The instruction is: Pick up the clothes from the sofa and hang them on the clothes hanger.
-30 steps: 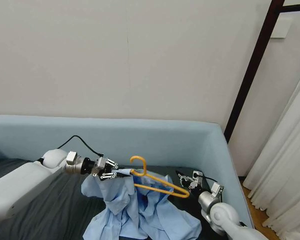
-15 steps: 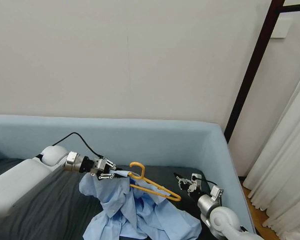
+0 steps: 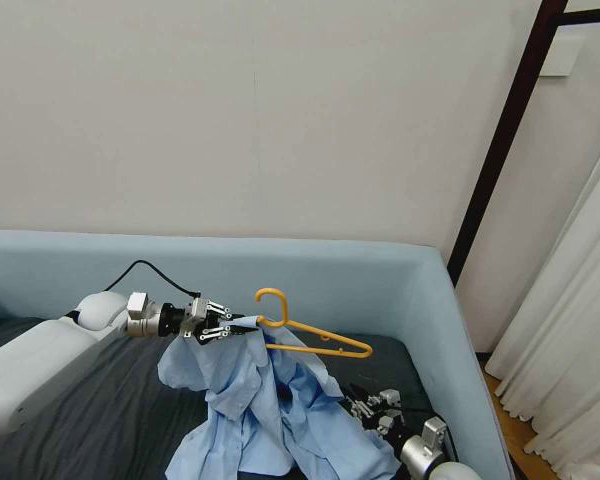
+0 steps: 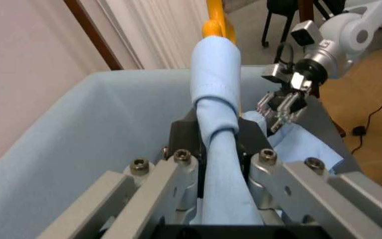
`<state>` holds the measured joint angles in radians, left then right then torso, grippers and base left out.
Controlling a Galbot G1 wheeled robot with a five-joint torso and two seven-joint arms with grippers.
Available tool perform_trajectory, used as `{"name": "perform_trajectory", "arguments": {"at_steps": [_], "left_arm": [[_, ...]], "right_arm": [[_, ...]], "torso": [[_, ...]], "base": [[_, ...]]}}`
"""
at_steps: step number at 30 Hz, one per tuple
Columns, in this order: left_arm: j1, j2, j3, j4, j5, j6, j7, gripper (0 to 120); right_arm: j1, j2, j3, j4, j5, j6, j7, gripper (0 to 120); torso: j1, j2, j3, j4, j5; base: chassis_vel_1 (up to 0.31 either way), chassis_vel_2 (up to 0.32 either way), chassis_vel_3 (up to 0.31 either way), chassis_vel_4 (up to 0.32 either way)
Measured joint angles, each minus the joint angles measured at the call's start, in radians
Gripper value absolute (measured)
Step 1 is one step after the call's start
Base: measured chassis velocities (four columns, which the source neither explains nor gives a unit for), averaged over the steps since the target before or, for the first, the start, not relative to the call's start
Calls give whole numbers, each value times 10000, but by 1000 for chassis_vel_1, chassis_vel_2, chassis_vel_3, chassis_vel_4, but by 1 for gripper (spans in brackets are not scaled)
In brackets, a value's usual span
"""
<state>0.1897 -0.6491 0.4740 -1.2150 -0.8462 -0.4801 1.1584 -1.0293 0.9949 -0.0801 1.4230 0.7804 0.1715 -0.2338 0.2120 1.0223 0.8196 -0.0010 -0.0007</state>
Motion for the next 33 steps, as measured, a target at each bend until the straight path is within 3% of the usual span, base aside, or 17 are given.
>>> {"name": "perform_trajectory", "arguments": {"at_steps": [7,12,15,33], "left_arm": [[-19,-58,23,176,-18,7,16,8],[-29,-220,138,270,4,1,36,8],[-54,-271,201,302,9,1,37,8],[-107,-472,177,282,28,77,180,8]], "right_arm": [[-201,-42,15,-304,-1216,635,-1472,79],[107,169,-152,-442,-1363,809,-1289,94],[311,298,-222,-511,-1215,745,-1195,98],[926,929,-471,-1278,-925,625,-612,34]], "torso": [[0,0,0,-3,-1],[0,0,0,-4,-1],[0,0,0,-2,-1],[0,0,0,-3,0]], "base": [[0,0,0,0],[0,0,0,0],[0,0,0,0],[0,0,0,0]]}}
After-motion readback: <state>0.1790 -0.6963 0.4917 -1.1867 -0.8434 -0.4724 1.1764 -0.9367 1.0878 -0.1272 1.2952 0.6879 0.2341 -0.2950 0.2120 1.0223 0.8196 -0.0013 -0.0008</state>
